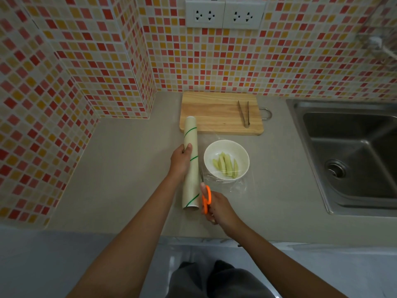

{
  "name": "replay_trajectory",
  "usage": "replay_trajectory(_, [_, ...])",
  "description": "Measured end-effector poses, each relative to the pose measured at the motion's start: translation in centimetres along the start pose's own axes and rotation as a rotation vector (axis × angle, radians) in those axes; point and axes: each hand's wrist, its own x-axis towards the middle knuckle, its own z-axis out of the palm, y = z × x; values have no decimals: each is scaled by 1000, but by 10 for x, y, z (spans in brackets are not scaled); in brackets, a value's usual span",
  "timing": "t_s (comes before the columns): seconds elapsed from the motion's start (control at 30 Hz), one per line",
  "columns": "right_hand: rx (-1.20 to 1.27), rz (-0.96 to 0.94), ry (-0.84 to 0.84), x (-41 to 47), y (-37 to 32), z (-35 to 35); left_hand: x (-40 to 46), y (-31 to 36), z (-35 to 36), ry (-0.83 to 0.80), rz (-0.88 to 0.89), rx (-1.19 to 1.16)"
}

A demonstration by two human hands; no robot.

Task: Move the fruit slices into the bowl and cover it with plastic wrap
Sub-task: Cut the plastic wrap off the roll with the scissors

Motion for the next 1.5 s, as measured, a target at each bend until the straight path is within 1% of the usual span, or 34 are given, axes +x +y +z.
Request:
replay_trajectory(0.4, [13,-9,-38,23,-11,1,-2,4,-3,-1,25,25])
replay_trajectory(0.7, [35,-75,-8,32,-21,3,-4,5,-4,1,27,1])
replay_trajectory(1.03, [36,-19,33,45,-31,1,-5,7,-5,-9,34,-17])
replay_trajectory(1.13, [-1,-39,46,49,-36,0,-6,8,-4,-20,33,-22])
replay_trajectory(1.23, [-108,-60,61,55,-40,-1,-6,8,-3,-16,34,-22])
replay_trajectory(1.37, [-29,-17,76,61,-47,-1,-6,9,-5,-23,34,-40])
replay_trajectory(1.5, [-54,-65,87,67,-49,-2,-6,10,-4,-27,39,-43])
